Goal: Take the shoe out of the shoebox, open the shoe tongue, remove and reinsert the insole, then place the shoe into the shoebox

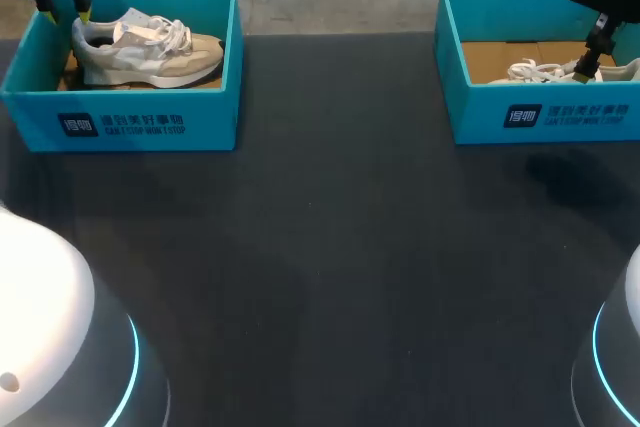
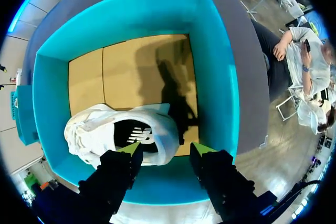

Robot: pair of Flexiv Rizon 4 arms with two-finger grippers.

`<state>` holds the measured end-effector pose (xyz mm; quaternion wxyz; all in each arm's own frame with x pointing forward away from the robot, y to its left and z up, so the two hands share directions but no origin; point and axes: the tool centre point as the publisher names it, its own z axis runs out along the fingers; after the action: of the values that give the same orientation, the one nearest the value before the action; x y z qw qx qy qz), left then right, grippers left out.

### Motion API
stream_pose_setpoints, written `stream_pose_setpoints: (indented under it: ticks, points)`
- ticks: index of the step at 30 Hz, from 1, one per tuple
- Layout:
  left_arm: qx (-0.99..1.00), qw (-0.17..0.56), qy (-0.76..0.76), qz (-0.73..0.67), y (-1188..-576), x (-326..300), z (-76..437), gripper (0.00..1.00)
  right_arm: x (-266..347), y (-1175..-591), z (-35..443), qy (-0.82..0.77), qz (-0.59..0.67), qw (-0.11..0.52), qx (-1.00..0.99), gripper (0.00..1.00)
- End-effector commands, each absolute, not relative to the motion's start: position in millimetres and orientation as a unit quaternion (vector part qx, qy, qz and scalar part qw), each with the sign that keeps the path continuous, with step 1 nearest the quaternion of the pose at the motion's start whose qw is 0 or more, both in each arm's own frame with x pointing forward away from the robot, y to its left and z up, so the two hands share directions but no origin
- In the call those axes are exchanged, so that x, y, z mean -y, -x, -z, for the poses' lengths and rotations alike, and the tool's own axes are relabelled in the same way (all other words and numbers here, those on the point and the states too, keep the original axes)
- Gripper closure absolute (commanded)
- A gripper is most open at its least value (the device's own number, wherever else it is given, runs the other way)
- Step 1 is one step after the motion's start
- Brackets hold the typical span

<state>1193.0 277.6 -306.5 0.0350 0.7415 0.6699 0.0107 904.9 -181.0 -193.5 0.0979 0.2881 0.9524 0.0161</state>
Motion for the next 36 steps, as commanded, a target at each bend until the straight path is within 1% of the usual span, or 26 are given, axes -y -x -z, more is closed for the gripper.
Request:
stream_pose_setpoints:
  ticks: [1, 3, 4, 5, 7, 8, 12, 14, 16, 19, 22, 25, 26, 29, 31, 32, 35, 36]
  points:
    - [-0.668, 0.017, -0.744, 0.01, -1211, -281, 320, 0.43, 181, -905, 194, -0.288, -0.016, 0.098, -0.952, 0.0]
    - [-0.667, 0.012, -0.745, 0.009, -1213, -281, 324, 0.46, 181, -905, 194, -0.288, -0.016, 0.098, -0.952, 0.0]
    - [-0.668, 0.009, -0.744, 0.006, -1214, -282, 327, 0.45, 181, -905, 194, -0.288, -0.016, 0.098, -0.952, 0.0]
    - [-0.668, 0.006, -0.744, 0.005, -1214, -282, 329, 0.41, 181, -905, 194, -0.288, -0.016, 0.098, -0.952, 0.0]
    - [-0.666, 0.004, -0.746, 0.005, -1214, -282, 332, 0.38, 181, -905, 194, -0.288, -0.016, 0.098, -0.952, 0.0]
    - [-0.665, 0.003, -0.747, 0.005, -1214, -282, 333, 0.33, 181, -905, 194, -0.288, -0.016, 0.098, -0.952, 0.0]
    - [-0.658, -0.001, -0.753, 0.009, -1213, -283, 342, 0.24, 181, -905, 194, -0.288, -0.016, 0.098, -0.952, 0.0]
    - [-0.655, -0.004, -0.755, 0.011, -1214, -282, 347, 0.28, 181, -905, 194, -0.288, -0.016, 0.098, -0.952, 0.0]
    - [-0.655, -0.006, -0.756, 0.012, -1214, -283, 351, 0.3, 181, -905, 194, -0.288, -0.016, 0.098, -0.952, 0.0]
    - [-0.652, -0.01, -0.758, 0.016, -1213, -283, 354, 0.29, 181, -905, 194, -0.288, -0.016, 0.098, -0.952, 0.0]
    - [-0.651, -0.01, -0.758, 0.021, -1211, -283, 356, 0.27, 181, -905, 194, -0.288, -0.016, 0.098, -0.952, 0.0]
    - [-0.649, -0.009, -0.76, 0.026, -1208, -283, 361, 0.31, 181, -905, 194, -0.288, -0.016, 0.098, -0.952, 0.0]
    - [-0.648, -0.01, -0.761, 0.028, -1208, -283, 363, 0.3, 181, -905, 194, -0.288, -0.016, 0.098, -0.952, 0.0]
    - [-0.647, -0.013, -0.762, 0.032, -1207, -283, 369, 0.33, 181, -905, 194, -0.288, -0.016, 0.098, -0.952, 0.0]
    - [-0.645, -0.015, -0.763, 0.033, -1206, -284, 372, 0.35, 181, -905, 194, -0.288, -0.016, 0.098, -0.952, 0.0]
    - [-0.644, -0.017, -0.764, 0.034, -1206, -284, 374, 0.41, 181, -905, 194, -0.288, -0.016, 0.098, -0.952, 0.0]
    - [-0.644, -0.02, -0.764, 0.033, -1205, -284, 377, 0.51, 181, -905, 194, -0.288, -0.016, 0.098, -0.952, 0.0]
    - [-0.643, -0.021, -0.765, 0.034, -1205, -284, 379, 0.53, 181, -905, 194, -0.288, -0.016, 0.098, -0.952, 0.0]
